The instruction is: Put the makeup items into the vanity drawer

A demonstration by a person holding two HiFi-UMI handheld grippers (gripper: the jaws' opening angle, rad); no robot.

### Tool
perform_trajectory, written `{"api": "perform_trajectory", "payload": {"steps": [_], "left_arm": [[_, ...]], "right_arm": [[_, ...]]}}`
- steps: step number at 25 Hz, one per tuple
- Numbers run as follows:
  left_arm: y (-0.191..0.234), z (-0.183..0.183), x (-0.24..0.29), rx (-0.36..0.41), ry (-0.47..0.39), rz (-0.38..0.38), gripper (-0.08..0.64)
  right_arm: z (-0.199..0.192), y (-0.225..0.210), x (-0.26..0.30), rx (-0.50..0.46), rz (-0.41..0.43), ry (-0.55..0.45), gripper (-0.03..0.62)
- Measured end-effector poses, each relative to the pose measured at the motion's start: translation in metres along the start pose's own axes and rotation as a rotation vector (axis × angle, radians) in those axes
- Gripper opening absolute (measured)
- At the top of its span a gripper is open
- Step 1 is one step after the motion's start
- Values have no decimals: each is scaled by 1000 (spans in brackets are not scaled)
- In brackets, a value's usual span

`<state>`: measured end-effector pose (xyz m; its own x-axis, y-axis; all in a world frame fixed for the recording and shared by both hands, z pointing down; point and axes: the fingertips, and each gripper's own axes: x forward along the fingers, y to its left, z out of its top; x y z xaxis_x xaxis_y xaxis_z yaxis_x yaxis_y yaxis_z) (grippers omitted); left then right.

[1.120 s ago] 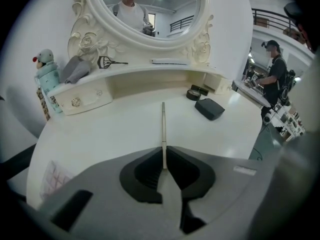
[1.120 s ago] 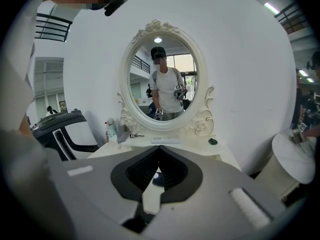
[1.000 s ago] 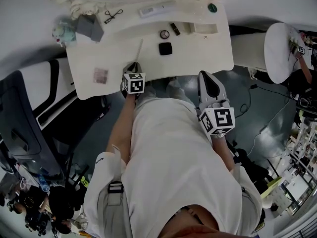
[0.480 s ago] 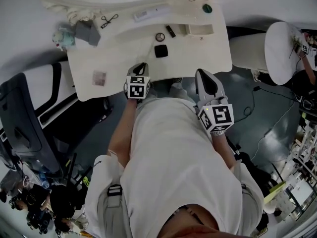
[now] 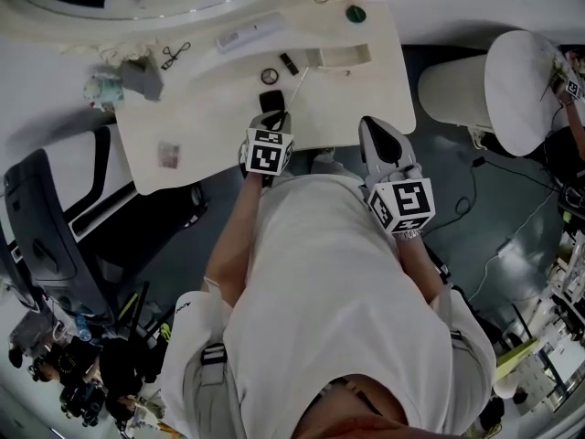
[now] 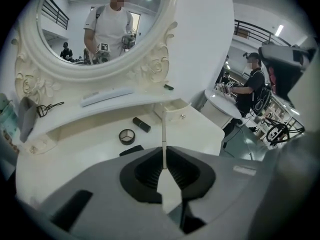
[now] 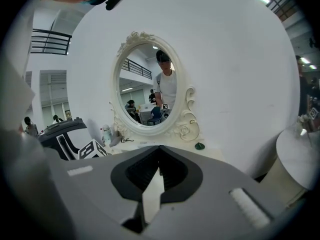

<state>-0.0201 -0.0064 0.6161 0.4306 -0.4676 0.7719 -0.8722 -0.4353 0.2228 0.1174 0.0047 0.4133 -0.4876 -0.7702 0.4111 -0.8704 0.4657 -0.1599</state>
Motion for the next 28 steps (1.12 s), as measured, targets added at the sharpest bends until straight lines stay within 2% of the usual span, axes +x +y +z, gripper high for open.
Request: {"api": "perform_trajectory", "payload": {"steps": [7,16,25,28], "left_arm": [[-38,38,40,29,39,16,34],[-56,51,81,27,154,46,34],[-55,73,104,31,177,97,34],[-57,81,109,36,162,113,34]], "right_arm": [[3,-57,-6,-2,32,10,8],[5,-112,-7,0,71,24,8],[2,-142,-3,19,93,25,8],[2,-151,-4,24,89,29,8]]}}
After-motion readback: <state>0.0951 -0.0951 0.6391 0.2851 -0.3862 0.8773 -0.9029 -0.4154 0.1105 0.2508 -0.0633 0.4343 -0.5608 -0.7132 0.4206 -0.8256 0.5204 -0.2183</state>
